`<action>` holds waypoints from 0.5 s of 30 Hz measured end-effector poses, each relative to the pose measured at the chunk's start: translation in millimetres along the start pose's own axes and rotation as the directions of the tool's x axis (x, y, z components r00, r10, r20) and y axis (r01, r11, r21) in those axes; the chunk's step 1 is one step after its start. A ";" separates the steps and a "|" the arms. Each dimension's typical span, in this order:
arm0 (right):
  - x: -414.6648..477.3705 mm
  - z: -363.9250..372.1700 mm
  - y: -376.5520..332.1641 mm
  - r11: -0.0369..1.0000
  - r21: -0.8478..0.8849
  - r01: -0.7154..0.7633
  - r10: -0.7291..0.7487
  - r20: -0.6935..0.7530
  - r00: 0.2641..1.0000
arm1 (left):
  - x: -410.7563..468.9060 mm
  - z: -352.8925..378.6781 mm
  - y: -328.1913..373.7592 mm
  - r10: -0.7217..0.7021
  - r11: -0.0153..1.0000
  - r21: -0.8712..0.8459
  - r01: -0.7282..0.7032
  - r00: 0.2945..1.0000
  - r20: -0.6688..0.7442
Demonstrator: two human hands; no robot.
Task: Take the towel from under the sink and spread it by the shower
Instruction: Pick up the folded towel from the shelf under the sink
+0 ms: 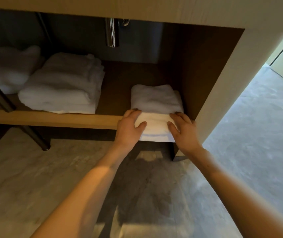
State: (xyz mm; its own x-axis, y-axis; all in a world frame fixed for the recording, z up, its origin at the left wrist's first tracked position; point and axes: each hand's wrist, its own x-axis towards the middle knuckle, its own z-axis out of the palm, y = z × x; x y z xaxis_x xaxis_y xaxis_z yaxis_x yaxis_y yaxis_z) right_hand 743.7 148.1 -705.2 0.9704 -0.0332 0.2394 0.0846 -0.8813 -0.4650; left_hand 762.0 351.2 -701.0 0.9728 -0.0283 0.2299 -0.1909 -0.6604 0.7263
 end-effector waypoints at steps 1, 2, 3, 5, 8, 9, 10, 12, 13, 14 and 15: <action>-4.6 -2.0 -1.6 1.000 0.023 0.000 0.000 -0.004 1.000 | -5.3 -0.4 0.4 -0.009 0.999 -0.052 0.008 1.000 -0.006; -10.7 -4.1 -2.8 0.999 0.043 0.002 -0.001 -0.011 1.000 | -11.3 -1.4 0.6 -0.025 0.994 -0.104 0.023 1.000 -0.009; -18.2 -5.8 -3.6 0.998 0.063 0.003 -0.001 -0.020 1.000 | -17.7 -2.5 0.5 -0.042 0.988 -0.150 0.040 0.999 -0.012; -35.8 -7.6 -4.0 0.994 0.109 -0.001 0.004 -0.034 0.999 | -32.1 -5.0 -1.7 -0.058 0.976 -0.213 0.053 0.998 -0.017; -58.7 -9.7 -4.1 0.979 0.195 -0.063 0.075 -0.054 0.996 | -54.1 -9.6 -7.8 -0.032 0.956 -0.291 0.028 0.999 -0.009; -64.1 -10.6 -3.9 0.968 0.226 -0.106 0.119 -0.049 0.992 | -60.7 -10.4 -10.2 -0.034 0.950 -0.311 0.033 0.999 0.001; -68.2 -11.9 -3.4 0.952 0.262 -0.156 0.168 -0.024 0.985 | -66.7 -11.3 -12.3 -0.057 0.944 -0.323 0.061 0.998 0.022; -74.4 -15.3 -0.7 0.898 0.370 -0.238 0.230 0.068 0.971 | -74.8 -13.1 -15.1 -0.124 0.932 -0.330 0.153 0.986 0.109; -76.6 -17.0 1.7 0.872 0.423 -0.246 0.222 0.107 0.969 | -77.0 -14.1 -16.8 -0.139 0.924 -0.334 0.187 0.977 0.161; -77.8 -18.8 4.0 0.856 0.460 -0.238 0.199 0.132 0.971 | -77.7 -15.5 -18.7 -0.137 0.919 -0.338 0.202 0.969 0.208; -77.2 -20.6 5.9 0.847 0.480 -0.227 0.176 0.150 0.973 | -77.3 -17.3 -20.6 -0.123 0.916 -0.344 0.207 0.961 0.249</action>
State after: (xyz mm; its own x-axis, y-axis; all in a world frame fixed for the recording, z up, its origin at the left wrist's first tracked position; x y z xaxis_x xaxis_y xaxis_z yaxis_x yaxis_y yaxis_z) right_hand 664.7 135.7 -708.9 0.9930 -0.1162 0.0232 -0.0400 -0.5126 -0.8577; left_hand 688.4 380.0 -722.5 0.9907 -0.1327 -0.0301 -0.0188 -0.3530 0.9354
